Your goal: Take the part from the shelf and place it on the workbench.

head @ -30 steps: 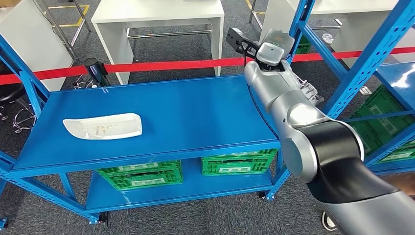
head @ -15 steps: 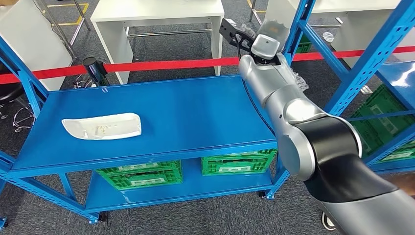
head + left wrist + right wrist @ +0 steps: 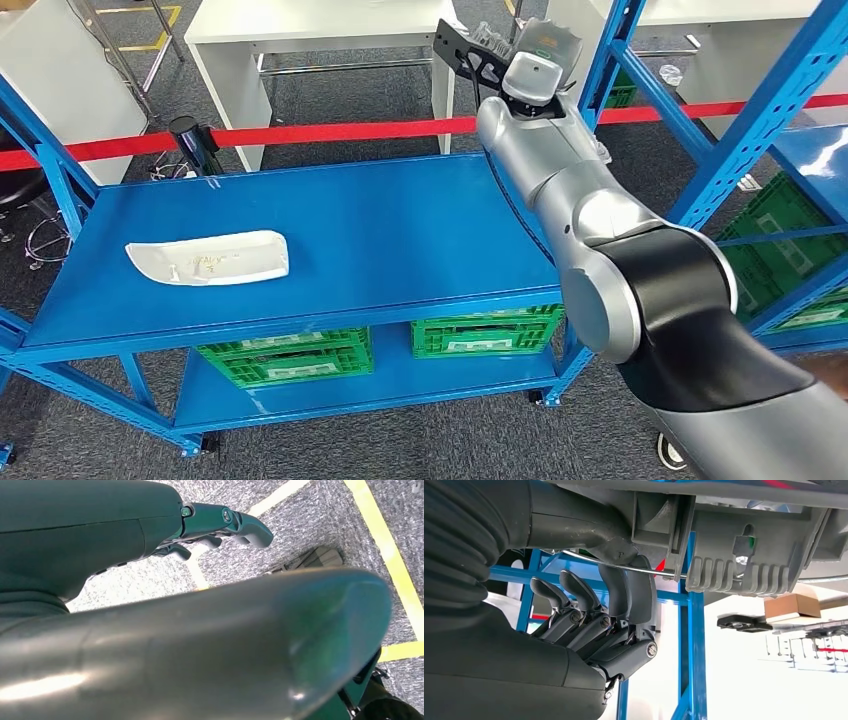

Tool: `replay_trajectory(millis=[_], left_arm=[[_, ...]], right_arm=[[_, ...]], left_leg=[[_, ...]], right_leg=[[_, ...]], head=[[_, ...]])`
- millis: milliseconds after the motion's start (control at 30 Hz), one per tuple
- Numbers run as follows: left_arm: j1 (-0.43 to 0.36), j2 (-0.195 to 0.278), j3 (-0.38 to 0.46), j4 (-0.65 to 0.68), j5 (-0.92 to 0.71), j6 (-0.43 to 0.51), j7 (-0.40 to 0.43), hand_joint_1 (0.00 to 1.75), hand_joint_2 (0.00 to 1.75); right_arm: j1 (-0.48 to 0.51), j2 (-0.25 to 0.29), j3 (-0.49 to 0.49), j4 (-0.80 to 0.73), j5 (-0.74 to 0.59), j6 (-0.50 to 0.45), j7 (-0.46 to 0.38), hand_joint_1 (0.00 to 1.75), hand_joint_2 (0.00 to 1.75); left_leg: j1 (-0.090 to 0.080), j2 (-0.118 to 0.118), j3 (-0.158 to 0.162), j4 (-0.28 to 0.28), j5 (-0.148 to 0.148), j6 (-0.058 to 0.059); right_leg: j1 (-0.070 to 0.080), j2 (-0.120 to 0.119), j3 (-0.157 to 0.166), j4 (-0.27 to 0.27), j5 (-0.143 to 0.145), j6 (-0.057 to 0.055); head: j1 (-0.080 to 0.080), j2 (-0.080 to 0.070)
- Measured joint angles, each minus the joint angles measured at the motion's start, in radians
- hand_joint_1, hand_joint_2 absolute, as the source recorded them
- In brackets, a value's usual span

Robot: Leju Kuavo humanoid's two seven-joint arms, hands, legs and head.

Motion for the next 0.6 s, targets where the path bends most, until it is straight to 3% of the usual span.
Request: replay_trajectory(millis=[600], left_arm=[[0.008, 0.001, 0.0, 0.002, -0.009, 0.0, -0.003, 0.0, 0.0]], right_arm=[[-0.004, 0.004, 0.015, 0.013, 0.0, 0.011, 0.01, 1.62, 1.75]], left_leg=[[-0.005, 0.0, -0.002, 0.004, -0.003, 0.004]], right_leg=[[-0.006, 0.0, -0.001, -0.001, 0.002, 0.004]], head=[[0.0, 0.0]])
